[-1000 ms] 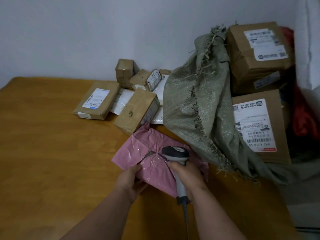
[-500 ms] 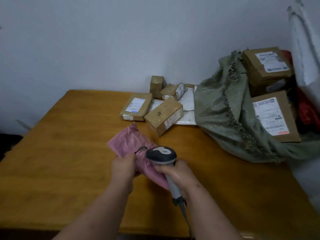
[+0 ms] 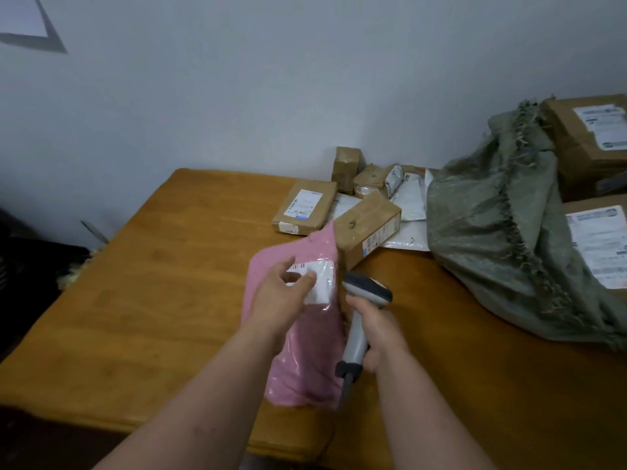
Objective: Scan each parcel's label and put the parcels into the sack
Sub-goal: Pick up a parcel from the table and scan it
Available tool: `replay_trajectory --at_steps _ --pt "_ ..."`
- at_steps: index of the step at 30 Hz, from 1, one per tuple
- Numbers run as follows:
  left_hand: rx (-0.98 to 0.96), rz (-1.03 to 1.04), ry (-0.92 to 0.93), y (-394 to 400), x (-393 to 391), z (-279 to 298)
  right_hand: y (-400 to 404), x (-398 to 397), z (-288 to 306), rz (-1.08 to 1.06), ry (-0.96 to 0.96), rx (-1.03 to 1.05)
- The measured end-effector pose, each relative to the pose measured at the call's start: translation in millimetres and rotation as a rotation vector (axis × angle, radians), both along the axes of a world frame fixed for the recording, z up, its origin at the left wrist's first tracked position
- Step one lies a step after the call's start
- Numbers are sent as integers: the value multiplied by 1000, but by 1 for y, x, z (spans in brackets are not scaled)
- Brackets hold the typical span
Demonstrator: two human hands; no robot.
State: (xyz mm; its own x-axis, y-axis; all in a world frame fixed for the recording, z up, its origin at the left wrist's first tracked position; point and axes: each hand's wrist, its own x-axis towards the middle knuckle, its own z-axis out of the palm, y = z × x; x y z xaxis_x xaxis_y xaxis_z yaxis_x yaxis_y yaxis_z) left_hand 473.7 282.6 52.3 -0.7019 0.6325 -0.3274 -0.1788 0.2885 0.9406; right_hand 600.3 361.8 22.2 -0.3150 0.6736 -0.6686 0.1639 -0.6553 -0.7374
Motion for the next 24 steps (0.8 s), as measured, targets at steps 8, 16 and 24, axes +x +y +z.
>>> replay_trajectory --at_steps 8,16,24 --pt "-454 191 31 -23 -34 -84 29 -9 -45 63 -223 90" --pt "-481 265 -209 -21 -35 -123 43 -13 -74 150 -269 21" --pt "-480 295 -295 -24 -49 -129 31 -18 -80 180 -309 -29"
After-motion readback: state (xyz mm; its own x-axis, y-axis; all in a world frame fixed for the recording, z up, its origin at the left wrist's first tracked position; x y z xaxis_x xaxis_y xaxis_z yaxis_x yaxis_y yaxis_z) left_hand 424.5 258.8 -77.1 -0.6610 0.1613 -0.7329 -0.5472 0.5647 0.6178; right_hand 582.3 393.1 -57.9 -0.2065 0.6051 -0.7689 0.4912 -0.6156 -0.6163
